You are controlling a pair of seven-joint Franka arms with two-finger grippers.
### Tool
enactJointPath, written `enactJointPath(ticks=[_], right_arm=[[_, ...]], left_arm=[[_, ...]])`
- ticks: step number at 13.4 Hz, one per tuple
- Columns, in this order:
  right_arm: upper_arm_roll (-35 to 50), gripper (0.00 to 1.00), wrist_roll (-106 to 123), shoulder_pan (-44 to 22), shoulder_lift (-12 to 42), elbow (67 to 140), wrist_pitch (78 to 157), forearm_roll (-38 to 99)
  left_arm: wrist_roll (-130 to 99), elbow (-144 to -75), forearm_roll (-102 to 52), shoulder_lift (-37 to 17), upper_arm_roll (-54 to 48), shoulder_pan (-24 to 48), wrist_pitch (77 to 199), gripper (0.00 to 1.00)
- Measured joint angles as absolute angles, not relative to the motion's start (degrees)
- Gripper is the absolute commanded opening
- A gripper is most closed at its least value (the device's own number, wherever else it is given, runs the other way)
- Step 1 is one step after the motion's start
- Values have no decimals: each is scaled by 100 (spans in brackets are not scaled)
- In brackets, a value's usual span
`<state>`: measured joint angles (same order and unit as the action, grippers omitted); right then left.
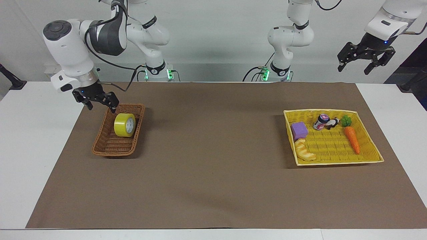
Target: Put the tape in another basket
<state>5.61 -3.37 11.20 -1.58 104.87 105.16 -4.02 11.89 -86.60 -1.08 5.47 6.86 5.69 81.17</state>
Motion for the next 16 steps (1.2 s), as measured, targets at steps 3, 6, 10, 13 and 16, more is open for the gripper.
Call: enactJointPath(ticks=[3, 6, 10, 13, 16], right_arm=[[596, 100, -356, 976, -269, 10053, 9980, -399], [599, 100, -357, 941, -290, 9512, 9409, -355], [603, 100, -357, 923, -274, 9273, 9188, -334], [560, 100, -356, 698, -237, 9236, 9175, -320], [457, 100, -407, 383, -235, 9176, 8905, -320]], left_arm=[[1190, -8660, -108, 547, 685, 569, 8117, 100], [1190, -8660, -108, 547, 685, 569, 8117, 100], [1190, -8660, -108, 548, 685, 569, 8117, 100], [1190, -8660, -108, 548, 685, 569, 8117, 100], [1190, -8660, -108, 548, 685, 569, 8117, 100]])
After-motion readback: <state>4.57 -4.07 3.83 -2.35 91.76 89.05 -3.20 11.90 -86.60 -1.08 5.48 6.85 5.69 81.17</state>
